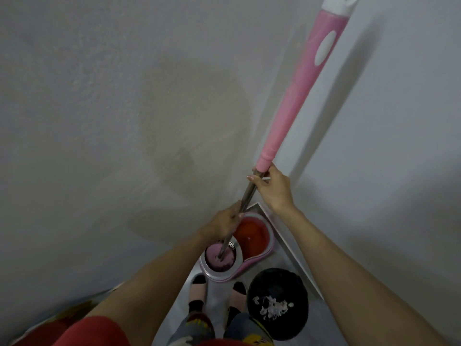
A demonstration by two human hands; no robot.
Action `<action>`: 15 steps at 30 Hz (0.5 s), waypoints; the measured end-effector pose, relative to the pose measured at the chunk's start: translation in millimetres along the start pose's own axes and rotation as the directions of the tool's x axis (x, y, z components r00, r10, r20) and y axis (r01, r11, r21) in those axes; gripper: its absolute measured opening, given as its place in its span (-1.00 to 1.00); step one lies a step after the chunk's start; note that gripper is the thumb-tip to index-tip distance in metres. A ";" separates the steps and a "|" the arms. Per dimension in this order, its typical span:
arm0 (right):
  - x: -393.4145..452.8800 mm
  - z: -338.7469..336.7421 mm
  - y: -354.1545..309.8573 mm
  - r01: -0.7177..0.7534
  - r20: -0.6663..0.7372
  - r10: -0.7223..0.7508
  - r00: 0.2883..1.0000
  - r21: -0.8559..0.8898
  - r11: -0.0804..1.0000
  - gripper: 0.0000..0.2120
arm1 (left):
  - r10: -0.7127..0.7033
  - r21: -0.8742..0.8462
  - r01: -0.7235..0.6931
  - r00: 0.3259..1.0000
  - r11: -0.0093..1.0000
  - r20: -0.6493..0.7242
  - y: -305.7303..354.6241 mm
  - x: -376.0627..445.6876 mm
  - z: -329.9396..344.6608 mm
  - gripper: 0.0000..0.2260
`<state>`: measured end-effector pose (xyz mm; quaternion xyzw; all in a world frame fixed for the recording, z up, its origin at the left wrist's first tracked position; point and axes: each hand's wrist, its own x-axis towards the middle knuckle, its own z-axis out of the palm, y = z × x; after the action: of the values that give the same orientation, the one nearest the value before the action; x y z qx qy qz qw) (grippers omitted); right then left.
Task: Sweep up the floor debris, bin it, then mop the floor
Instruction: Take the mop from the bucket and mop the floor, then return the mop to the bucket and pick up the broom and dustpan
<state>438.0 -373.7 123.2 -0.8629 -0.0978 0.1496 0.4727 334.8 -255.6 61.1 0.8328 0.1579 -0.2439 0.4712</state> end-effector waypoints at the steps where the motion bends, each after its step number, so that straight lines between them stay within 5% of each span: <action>1: 7.8 -2.0 0.9 -0.018 -0.006 0.018 1.000 0.003 1.000 -0.71 | -0.003 0.006 0.003 0.999 1.000 0.032 2.1 3.4 -0.8 -0.51; 7: 32.7 -5.3 4.5 -0.197 -0.001 0.197 0.980 0.019 0.980 -0.72 | 0.069 0.050 -0.077 0.989 0.996 0.134 20.9 32.1 -9.4 -0.43; 10: 27.3 -6.1 10.6 -0.304 0.016 0.304 0.952 0.101 0.947 -0.54 | 0.096 0.076 -0.110 0.981 0.991 0.167 22.4 46.5 -12.9 -0.42; 15: -16.7 -12.2 28.5 -0.383 -0.118 0.400 0.909 0.140 0.913 -0.48 | 0.125 0.112 -0.151 0.970 0.982 0.210 14.4 60.2 -16.0 -0.43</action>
<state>427.5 -403.7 108.1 -0.8451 0.1204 0.1842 0.4873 396.1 -247.1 44.8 0.8409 0.0350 -0.3035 0.4468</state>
